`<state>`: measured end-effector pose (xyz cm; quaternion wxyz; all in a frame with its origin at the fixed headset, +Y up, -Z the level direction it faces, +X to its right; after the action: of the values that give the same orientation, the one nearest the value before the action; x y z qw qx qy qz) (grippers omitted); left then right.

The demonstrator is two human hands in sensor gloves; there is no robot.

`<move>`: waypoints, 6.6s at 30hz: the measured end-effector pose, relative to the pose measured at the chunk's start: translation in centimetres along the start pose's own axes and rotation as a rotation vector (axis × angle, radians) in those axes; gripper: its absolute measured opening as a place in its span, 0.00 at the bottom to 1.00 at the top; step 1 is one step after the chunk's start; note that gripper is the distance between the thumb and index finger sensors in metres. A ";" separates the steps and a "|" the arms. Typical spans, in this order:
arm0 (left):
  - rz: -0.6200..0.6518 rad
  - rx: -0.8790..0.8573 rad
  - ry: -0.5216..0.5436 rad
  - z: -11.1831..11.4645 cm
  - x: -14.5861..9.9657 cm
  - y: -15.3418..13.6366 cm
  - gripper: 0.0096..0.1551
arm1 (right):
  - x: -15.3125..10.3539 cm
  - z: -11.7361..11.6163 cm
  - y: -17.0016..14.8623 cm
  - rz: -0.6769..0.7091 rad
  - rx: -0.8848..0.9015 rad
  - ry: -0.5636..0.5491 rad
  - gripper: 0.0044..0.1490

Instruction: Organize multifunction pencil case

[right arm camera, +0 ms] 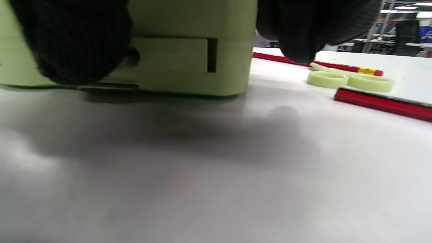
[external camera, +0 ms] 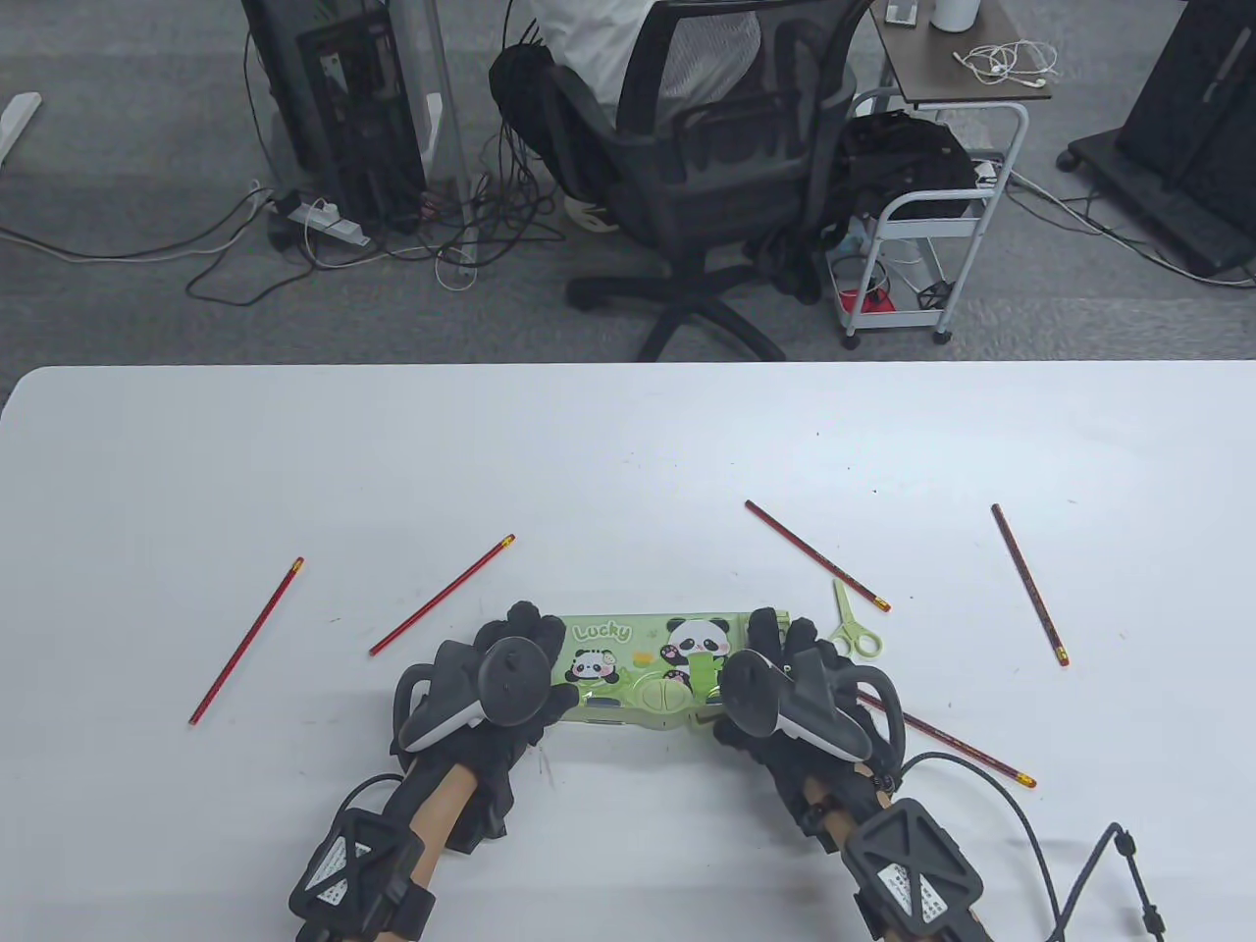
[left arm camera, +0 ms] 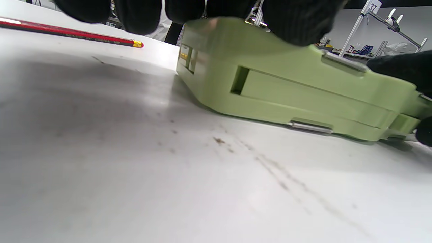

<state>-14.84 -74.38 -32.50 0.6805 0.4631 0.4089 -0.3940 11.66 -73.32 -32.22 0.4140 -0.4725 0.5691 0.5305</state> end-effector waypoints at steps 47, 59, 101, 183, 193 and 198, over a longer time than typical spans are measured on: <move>-0.481 0.009 -0.465 -1.9 7.5 7.1 0.70 | 1.4 0.6 -7.4 0.017 0.574 0.024 0.47; -0.482 0.075 -0.504 -1.8 7.3 7.6 0.69 | 1.4 0.6 -7.3 0.019 0.568 0.031 0.46; 0.092 -0.381 -0.120 -1.1 1.7 -5.2 0.46 | 1.1 1.2 -7.0 0.022 0.510 -0.035 0.41; 0.077 -0.373 -0.147 -1.1 1.9 -5.2 0.45 | 4.1 2.5 -9.3 -0.406 0.088 0.054 0.43; 0.078 -0.371 -0.146 -1.0 1.9 -5.2 0.45 | -0.8 5.1 -7.6 -0.345 0.335 -0.051 0.44; 0.079 -0.372 -0.146 -1.0 1.9 -5.2 0.45 | -3.0 4.9 -3.5 -0.277 0.416 -0.056 0.45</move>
<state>-19.08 -75.07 -36.08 0.7970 0.3153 0.4059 -0.3172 15.57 -68.14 -30.47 0.5866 -0.4358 0.5842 0.3532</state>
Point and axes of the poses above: the tracker on the back of each hand, its own y axis roughly to the thumb side, its own x axis roughly from the wrist to the fingertips, z = x × y, the point moved 1 cm from there along x, roughly from the wrist to the fingertips, and after that the axes turned 1 degree about z, right-handed, at the moved point
